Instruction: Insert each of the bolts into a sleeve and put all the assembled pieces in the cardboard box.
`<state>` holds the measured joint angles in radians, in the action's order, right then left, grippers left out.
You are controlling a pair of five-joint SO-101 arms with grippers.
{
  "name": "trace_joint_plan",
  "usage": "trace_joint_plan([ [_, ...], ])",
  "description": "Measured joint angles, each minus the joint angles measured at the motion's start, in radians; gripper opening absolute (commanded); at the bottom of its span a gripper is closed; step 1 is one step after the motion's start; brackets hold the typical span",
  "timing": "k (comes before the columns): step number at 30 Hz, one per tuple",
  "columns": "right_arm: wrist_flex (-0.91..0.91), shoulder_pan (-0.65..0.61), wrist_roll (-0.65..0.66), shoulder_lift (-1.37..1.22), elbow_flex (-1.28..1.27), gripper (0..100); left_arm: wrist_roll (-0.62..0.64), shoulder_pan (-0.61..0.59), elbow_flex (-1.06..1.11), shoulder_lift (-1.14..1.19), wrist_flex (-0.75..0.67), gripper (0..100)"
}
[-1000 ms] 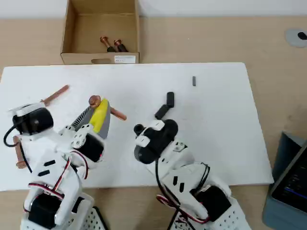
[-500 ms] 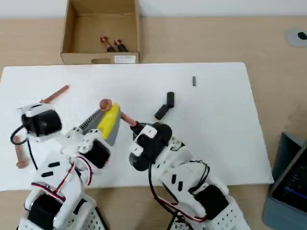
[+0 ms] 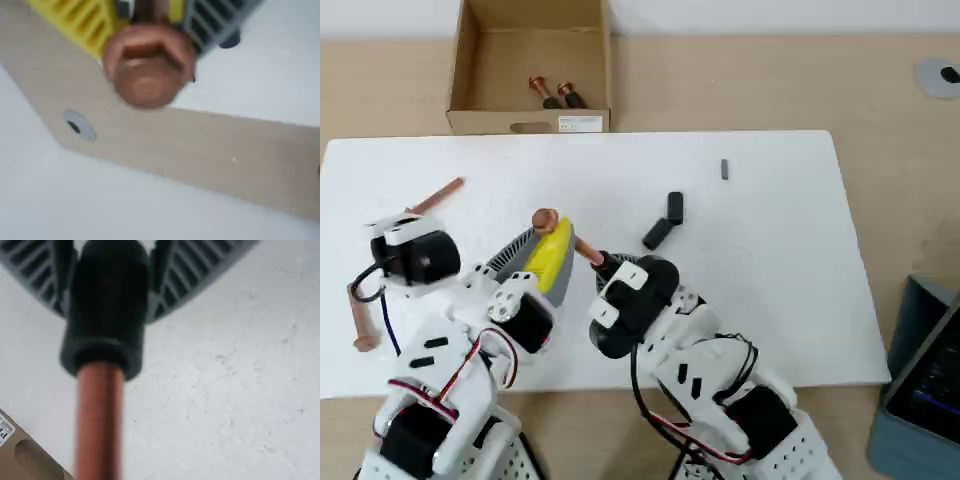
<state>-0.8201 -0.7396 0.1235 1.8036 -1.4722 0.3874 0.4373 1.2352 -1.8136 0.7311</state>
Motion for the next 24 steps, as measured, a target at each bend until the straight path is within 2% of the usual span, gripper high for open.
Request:
trace_joint_plan([
  [9, 0.000, -0.002, 0.009, 0.000, -0.003, 0.9, 0.000, 0.012, 0.069, -0.009, -0.003, 0],
  [17, -0.002, 0.002, 0.041, 0.000, -0.002, 0.9, -0.012, 0.127, 0.120, -0.006, -0.002, 0],
  [24, -0.003, 0.002, 0.041, -0.002, -0.005, 0.9, -0.091, 0.163, 0.198, -0.011, -0.012, 1],
])
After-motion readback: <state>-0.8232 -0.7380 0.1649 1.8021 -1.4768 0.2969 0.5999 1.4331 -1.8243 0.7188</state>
